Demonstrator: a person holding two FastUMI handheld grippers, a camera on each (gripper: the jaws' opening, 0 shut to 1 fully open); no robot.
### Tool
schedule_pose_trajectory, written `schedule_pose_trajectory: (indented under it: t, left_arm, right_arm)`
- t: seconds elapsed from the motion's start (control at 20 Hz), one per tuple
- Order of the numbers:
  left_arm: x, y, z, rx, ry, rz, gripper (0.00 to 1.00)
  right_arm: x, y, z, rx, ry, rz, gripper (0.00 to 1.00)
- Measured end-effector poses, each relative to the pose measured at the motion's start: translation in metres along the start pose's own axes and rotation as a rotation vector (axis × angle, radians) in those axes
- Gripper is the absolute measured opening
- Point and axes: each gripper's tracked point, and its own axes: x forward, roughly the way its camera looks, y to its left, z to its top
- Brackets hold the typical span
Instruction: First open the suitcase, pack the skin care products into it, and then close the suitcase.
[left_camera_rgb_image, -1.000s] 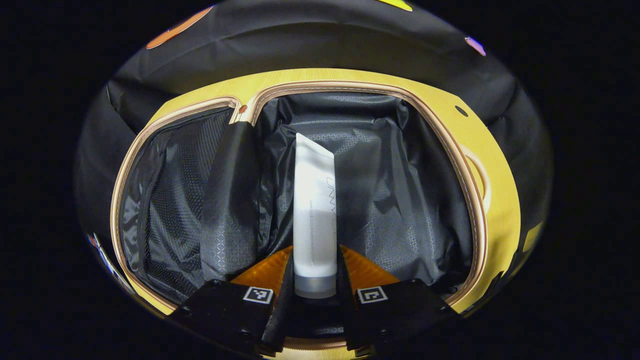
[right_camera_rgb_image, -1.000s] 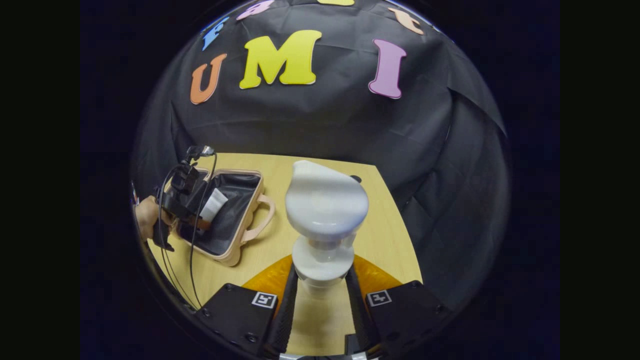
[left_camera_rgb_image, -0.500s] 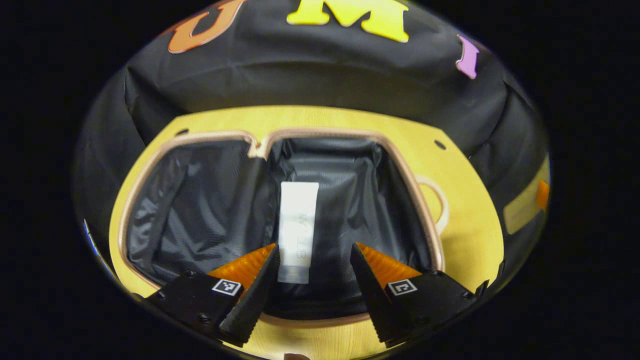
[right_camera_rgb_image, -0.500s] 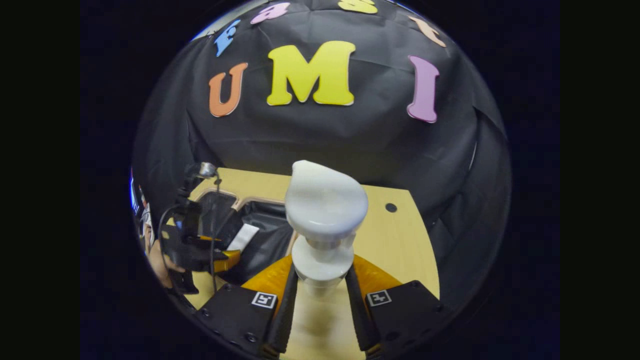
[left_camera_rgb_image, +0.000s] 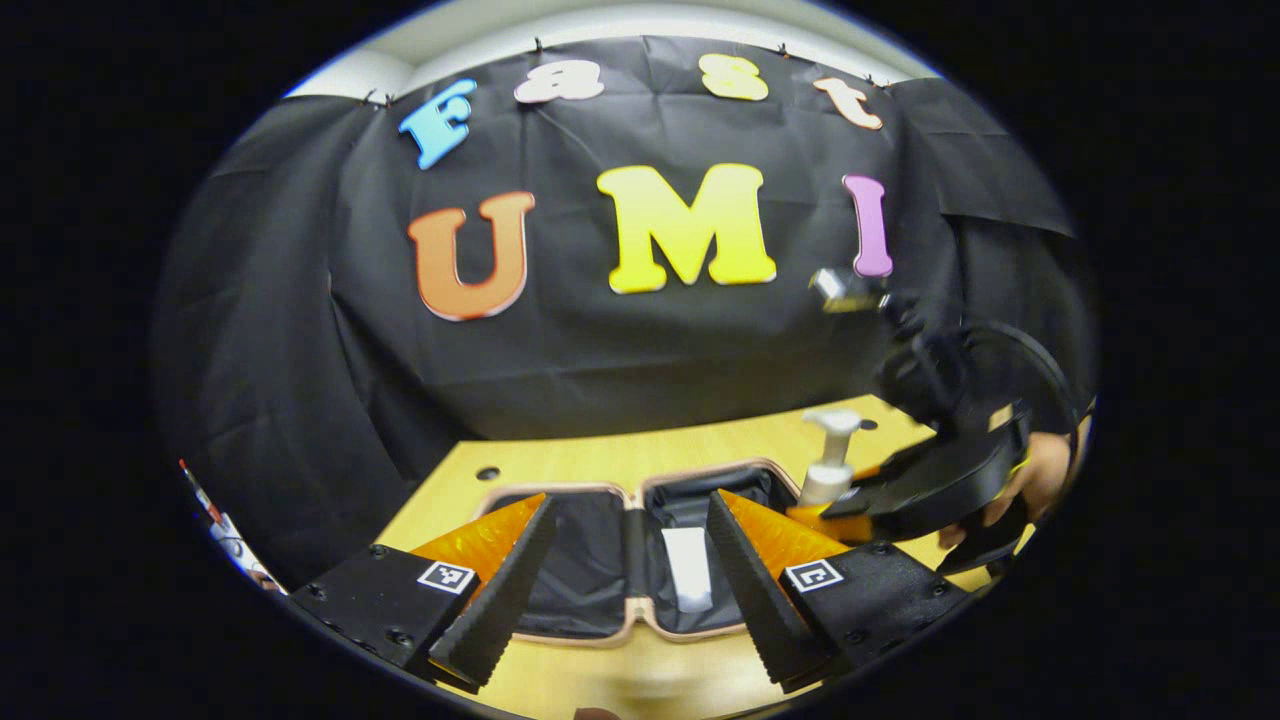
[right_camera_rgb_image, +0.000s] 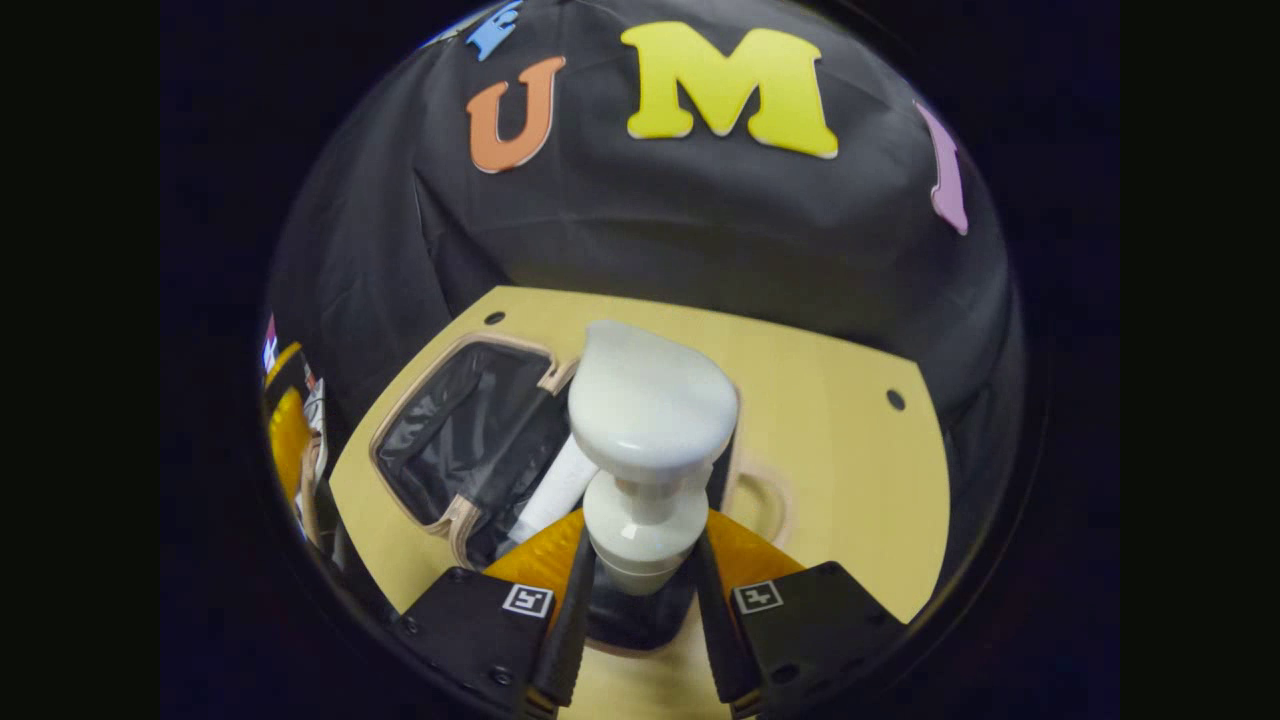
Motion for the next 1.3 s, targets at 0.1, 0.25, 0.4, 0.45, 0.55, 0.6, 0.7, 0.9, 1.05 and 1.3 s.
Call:
schedule_pose_trajectory:
  t: [0.1, 0.25, 0.4, 0.45, 0.55, 0.6, 0.7, 0.9, 1.05, 1.3]
  left_arm:
    - [-0.015, 0.017, 0.015, -0.014, -0.052, 0.034, 0.96]
    - [-0.025, 0.03, 0.037, -0.086, -0.105, 0.042, 0.96]
    - [-0.028, 0.042, 0.043, -0.135, -0.122, 0.053, 0.96]
    - [-0.028, 0.045, 0.041, -0.143, -0.118, 0.058, 0.96]
    - [-0.026, 0.053, 0.04, -0.15, -0.112, 0.077, 0.96]
    - [-0.024, 0.058, 0.04, -0.15, -0.116, 0.085, 0.96]
    - [-0.021, 0.069, 0.039, -0.141, -0.118, 0.095, 0.97]
    - [-0.014, 0.101, 0.039, -0.118, -0.114, 0.141, 1.0]
    - [-0.003, 0.128, 0.019, -0.161, -0.077, 0.173, 0.96]
    - [0.024, 0.192, -0.035, -0.327, 0.013, 0.219, 0.97]
  right_arm:
    - [0.017, 0.011, -0.022, 0.031, 0.077, 0.003, 0.48]
    - [0.03, 0.022, -0.048, 0.063, 0.18, -0.004, 0.48]
    - [0.04, 0.026, -0.053, 0.082, 0.213, -0.024, 0.49]
    - [0.041, 0.025, -0.046, 0.096, 0.213, -0.036, 0.48]
    - [0.06, 0.023, -0.04, 0.153, 0.244, -0.069, 0.48]
    - [0.069, 0.021, -0.039, 0.191, 0.269, -0.092, 0.48]
    - [0.083, 0.015, -0.048, 0.262, 0.337, -0.133, 0.46]
    - [0.102, 0.012, -0.067, 0.315, 0.411, -0.164, 0.48]
    - [0.102, 0.017, -0.062, 0.307, 0.404, -0.146, 0.49]
    - [0.065, 0.021, -0.032, 0.301, 0.285, -0.115, 0.8]
